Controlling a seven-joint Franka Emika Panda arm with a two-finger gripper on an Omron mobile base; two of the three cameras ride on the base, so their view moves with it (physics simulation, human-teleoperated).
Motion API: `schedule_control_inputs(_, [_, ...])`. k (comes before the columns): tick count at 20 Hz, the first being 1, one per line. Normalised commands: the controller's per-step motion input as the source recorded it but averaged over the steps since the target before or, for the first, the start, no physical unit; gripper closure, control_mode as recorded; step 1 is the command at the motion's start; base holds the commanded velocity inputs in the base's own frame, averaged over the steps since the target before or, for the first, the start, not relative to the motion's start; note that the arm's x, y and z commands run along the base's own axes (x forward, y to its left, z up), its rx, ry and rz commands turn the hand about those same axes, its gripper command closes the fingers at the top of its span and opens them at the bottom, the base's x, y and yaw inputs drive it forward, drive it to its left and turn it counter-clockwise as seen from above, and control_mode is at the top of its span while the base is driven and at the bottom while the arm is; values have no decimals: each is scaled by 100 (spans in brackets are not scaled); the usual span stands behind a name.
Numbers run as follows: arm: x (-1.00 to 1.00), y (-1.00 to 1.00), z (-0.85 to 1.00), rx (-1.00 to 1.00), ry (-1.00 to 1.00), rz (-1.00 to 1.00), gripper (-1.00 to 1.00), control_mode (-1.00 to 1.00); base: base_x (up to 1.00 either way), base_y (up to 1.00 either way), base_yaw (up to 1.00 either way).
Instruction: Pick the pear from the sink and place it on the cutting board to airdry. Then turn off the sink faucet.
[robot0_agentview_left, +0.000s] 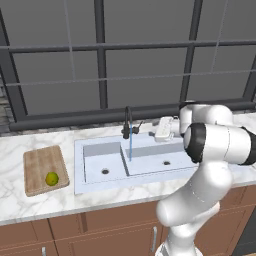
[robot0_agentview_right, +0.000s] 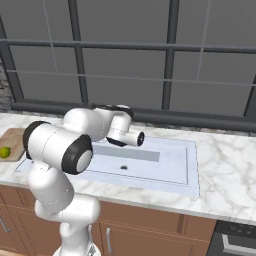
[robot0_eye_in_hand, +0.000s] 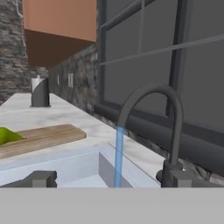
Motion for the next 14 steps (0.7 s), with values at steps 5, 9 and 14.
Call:
schedule_control_inputs(5, [32,7,-12,0,0,0,-100,-100,0,0,0])
schedule_control_inputs(9, [29,1,-12,0,0,0,-100,-100,0,0,0])
schedule_control_inputs(14, [26,0,-12,0,0,0,-100,-100,0,0,0])
